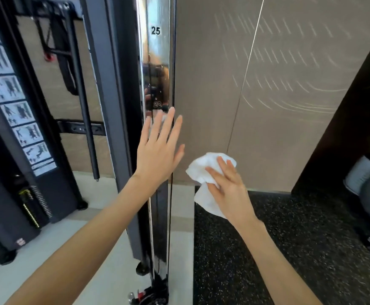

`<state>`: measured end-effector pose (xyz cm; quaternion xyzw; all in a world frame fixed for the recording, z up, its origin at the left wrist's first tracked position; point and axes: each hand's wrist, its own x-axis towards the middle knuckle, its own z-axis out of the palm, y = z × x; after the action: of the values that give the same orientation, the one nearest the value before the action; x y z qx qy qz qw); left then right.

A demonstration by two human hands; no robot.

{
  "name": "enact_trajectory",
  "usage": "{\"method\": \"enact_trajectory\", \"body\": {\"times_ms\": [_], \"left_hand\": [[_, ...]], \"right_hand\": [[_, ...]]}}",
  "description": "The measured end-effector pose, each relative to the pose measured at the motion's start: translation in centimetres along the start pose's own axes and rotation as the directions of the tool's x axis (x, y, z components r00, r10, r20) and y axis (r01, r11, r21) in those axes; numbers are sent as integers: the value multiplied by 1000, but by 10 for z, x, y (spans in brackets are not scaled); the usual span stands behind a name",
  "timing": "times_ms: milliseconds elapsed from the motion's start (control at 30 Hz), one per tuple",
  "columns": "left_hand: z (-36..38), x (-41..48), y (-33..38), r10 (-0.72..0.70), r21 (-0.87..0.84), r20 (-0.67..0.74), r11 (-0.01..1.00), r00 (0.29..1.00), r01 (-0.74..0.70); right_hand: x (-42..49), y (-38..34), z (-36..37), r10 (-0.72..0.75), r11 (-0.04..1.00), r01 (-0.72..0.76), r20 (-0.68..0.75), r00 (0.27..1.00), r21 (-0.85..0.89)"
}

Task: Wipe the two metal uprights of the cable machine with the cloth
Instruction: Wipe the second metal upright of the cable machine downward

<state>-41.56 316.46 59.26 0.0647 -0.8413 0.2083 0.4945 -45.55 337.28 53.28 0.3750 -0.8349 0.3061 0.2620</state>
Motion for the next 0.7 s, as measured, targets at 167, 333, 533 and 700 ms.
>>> {"method": "enact_trajectory", "body": {"times_ms": [167, 333, 533, 700], "left_hand": [[-7, 62, -15, -1, 162, -71, 987, 997, 12], [-17, 108, -36, 13, 269, -108, 963, 994, 17], [-31, 145, -60, -13, 413, -87, 910, 996, 48], [-55, 181, -91, -101, 519, -133, 840, 986, 157]], "right_hand": [[51, 0, -15, -32, 995, 37, -56, 998, 91], [100, -11, -32, -51, 984, 67, -102, 993, 162], [147, -27, -50, -128, 969, 160, -173, 977, 186], [187, -41, -65, -178, 949, 227, -221, 959, 219]]}}
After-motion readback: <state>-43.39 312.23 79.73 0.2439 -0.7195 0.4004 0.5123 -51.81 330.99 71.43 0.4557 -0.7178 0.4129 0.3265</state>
